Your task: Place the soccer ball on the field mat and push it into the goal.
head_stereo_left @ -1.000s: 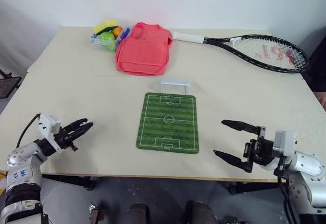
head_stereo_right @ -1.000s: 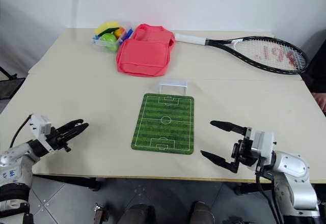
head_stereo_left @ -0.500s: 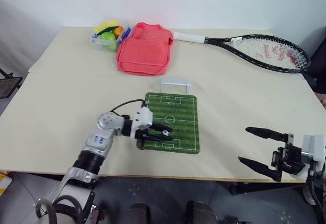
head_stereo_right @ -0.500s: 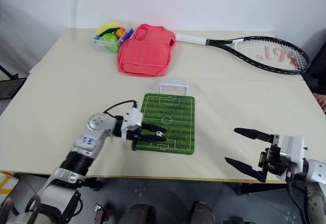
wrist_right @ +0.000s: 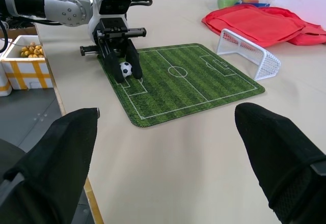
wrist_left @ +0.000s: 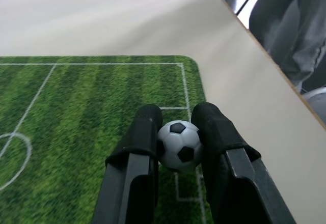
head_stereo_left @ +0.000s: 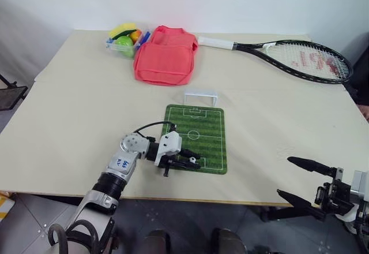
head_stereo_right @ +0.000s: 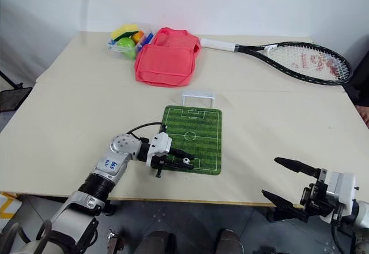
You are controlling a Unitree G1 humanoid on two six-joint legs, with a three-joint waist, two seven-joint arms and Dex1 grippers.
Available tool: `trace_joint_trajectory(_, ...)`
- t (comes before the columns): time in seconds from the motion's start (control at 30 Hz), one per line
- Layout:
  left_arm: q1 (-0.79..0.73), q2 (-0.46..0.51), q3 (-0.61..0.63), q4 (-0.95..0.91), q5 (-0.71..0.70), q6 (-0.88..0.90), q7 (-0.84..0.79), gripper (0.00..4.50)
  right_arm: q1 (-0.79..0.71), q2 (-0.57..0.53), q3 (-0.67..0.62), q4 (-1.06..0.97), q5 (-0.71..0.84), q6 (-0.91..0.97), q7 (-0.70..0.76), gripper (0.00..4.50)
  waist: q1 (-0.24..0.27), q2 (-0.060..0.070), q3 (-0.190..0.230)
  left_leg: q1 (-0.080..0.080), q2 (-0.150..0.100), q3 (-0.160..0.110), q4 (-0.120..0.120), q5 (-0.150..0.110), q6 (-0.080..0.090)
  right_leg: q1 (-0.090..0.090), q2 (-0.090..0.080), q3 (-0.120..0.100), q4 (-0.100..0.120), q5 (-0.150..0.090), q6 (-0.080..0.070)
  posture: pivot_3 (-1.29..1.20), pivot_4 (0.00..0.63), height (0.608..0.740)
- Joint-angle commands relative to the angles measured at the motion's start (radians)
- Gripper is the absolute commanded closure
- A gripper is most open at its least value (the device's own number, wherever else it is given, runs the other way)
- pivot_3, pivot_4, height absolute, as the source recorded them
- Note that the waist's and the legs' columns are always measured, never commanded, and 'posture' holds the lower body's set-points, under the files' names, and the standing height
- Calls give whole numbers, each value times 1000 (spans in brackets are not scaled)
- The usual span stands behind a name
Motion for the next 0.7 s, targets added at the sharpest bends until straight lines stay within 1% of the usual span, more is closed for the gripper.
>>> trace_joint_trajectory(0.03, -7, -3, -5, -9, 2, -9, -7, 3646, 3, 5, -17, -16, 6, -26, 7, 0, 0, 0, 0, 0, 0, 0, 0, 0, 0, 0, 0, 0, 0, 0, 0, 0, 150, 740)
trace_joint_trajectory(0.07, -8, -6, -2, -1, 8, -19, 4, 2915, -2, 6, -14, -11, 5, -29, 7, 0, 0, 0, 0, 0, 0, 0, 0, 0, 0, 0, 0, 0, 0, 0, 0, 0, 150, 740)
trace_joint_trajectory(0.13, -10, -12, 4, 9, 11, -25, 17, 2402, -8, 7, -8, -7, 5, -32, 7, 0, 0, 0, 0, 0, 0, 0, 0, 0, 0, 0, 0, 0, 0, 0, 0, 0, 150, 740)
trace_joint_trajectory(0.2, -14, -15, 4, 15, 14, -44, 21, 1746, -13, 7, -4, -3, 4, -33, 8, 0, 0, 0, 0, 0, 0, 0, 0, 0, 0, 0, 0, 0, 0, 0, 0, 0, 150, 740)
trace_joint_trajectory(0.23, -15, -18, 9, 16, 10, -47, 23, 1491, -16, 7, -2, -1, 3, -33, 8, 0, 0, 0, 0, 0, 0, 0, 0, 0, 0, 0, 0, 0, 0, 0, 0, 0, 150, 740)
trace_joint_trajectory(0.5, -18, -18, 35, 0, -24, -63, 5, 1491, -37, 9, 11, 15, -2, -30, 15, 0, 1, 0, 0, 0, 0, 0, 0, 0, 0, 0, 0, 0, 0, 0, 0, 0, 150, 740)
trace_joint_trajectory(0.6, -3, 1, 85, -91, -110, -41, -32, 1491, -45, 12, 21, 29, -7, -32, 22, 0, 0, 0, 0, 0, 0, 0, 0, 0, 0, 0, 0, 0, 0, 0, 0, 0, 150, 740)
trace_joint_trajectory(0.7, 37, 46, 128, -201, -197, 21, -77, 1491, -53, 7, 24, 40, -6, -34, 30, 0, -1, 0, 0, 0, 0, 0, 1, 0, 0, 0, 0, 0, 0, 0, 0, 0, 150, 740)
